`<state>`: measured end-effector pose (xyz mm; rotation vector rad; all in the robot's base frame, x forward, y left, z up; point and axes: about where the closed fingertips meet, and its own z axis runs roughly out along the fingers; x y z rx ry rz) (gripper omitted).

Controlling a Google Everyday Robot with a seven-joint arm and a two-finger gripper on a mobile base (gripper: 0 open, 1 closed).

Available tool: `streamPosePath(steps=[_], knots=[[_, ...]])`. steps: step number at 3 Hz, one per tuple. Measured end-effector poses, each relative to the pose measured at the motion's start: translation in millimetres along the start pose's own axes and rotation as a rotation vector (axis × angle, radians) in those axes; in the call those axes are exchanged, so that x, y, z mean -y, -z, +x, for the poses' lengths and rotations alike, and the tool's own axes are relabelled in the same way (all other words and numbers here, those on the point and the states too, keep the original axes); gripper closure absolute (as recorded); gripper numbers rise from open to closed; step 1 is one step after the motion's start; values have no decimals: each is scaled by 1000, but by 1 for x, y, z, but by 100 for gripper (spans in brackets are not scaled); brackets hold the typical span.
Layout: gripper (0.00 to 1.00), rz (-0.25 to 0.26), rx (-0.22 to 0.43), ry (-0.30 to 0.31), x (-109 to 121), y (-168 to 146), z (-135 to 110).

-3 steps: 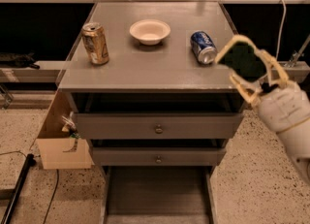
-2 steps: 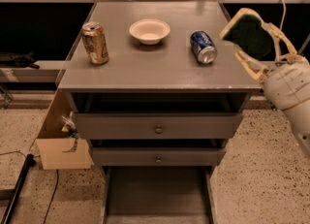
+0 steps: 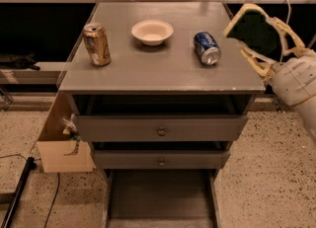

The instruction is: Pick sponge from bottom drawer and place on counter

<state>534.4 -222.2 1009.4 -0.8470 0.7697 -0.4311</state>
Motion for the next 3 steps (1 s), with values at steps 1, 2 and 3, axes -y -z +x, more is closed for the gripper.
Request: streamPosePath(steps=[1,2,3], knots=[[100,-91,25,4,-7,-20,-1],[100,-240,52,-4,-26,-54,7],[100,-325,63,-15,-44,-72,16]])
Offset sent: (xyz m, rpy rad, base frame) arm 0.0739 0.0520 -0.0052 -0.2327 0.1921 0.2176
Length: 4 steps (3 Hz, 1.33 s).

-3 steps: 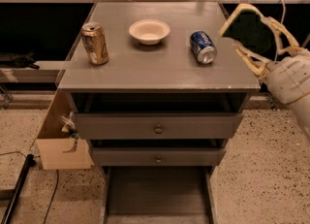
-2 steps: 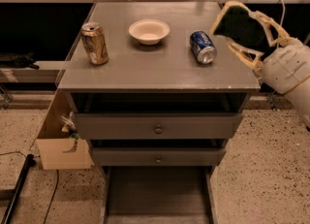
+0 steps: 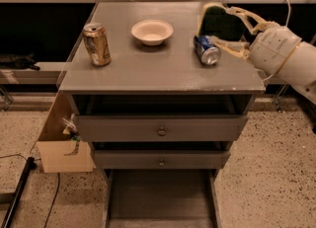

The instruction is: Pick sponge from bottom drawer and place on counter

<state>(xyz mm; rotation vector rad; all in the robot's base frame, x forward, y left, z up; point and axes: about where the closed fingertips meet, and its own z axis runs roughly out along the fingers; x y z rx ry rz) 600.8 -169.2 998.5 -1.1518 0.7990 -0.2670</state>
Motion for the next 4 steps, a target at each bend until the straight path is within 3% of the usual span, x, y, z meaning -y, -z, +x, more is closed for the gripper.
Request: streamPosePath(steps=[1,2,3,4], knots=[[100,-80,29,-136,-32,-14,0],[100,-88,33,-175,-35,-16,-1],[100,-89,34,-176,-35,-16,-1],[100,-150,56,-226,-35,-24,0]])
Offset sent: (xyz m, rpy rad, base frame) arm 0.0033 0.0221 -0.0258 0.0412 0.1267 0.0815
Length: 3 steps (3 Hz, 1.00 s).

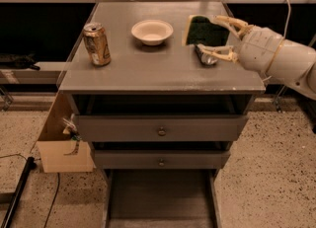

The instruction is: Pick sponge from bottom drawer and place on counter

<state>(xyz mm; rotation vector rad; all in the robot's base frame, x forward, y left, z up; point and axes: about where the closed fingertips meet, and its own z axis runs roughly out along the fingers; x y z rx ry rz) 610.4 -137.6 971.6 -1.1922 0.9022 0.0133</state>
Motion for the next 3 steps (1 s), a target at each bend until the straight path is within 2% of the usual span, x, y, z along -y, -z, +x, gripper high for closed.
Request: streamPosePath(steps=[1,2,3], knots=[[100,-52,23,-28,8,-10,0],[100,-102,55,-56,32,-32,7],[100,-105,56,-56,31,-33,6]])
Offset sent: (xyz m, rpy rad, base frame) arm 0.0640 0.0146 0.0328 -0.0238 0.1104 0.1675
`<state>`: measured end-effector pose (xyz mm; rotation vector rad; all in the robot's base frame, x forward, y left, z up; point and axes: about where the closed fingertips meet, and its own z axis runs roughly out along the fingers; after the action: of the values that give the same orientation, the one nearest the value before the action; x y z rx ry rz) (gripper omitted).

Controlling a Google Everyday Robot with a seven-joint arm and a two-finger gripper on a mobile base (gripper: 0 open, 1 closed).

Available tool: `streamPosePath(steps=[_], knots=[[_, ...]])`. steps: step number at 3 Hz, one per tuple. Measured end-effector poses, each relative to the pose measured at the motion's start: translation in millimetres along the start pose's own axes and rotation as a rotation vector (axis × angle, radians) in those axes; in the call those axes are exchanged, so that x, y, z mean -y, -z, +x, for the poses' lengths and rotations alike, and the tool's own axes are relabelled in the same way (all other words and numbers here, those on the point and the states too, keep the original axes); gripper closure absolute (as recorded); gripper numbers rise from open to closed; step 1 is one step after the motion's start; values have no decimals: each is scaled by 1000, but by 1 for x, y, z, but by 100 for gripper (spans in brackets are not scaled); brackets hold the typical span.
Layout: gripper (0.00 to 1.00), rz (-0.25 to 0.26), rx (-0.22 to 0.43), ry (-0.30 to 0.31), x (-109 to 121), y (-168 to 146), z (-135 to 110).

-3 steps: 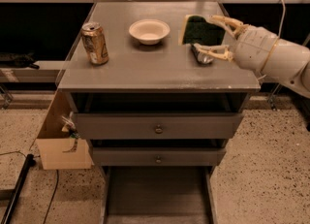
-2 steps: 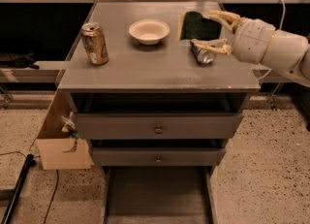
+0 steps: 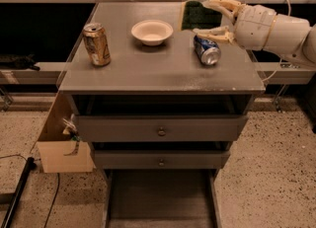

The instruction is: Pick sponge from bottom drawer and place on counter

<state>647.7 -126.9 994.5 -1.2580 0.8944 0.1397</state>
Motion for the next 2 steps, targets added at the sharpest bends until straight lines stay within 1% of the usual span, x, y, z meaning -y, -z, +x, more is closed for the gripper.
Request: streamPosePath(steps=[1,2], knots=[[100,-61,-2,-12,-7,-10,0],[100,-106,-4,-27,-14,-19,2]])
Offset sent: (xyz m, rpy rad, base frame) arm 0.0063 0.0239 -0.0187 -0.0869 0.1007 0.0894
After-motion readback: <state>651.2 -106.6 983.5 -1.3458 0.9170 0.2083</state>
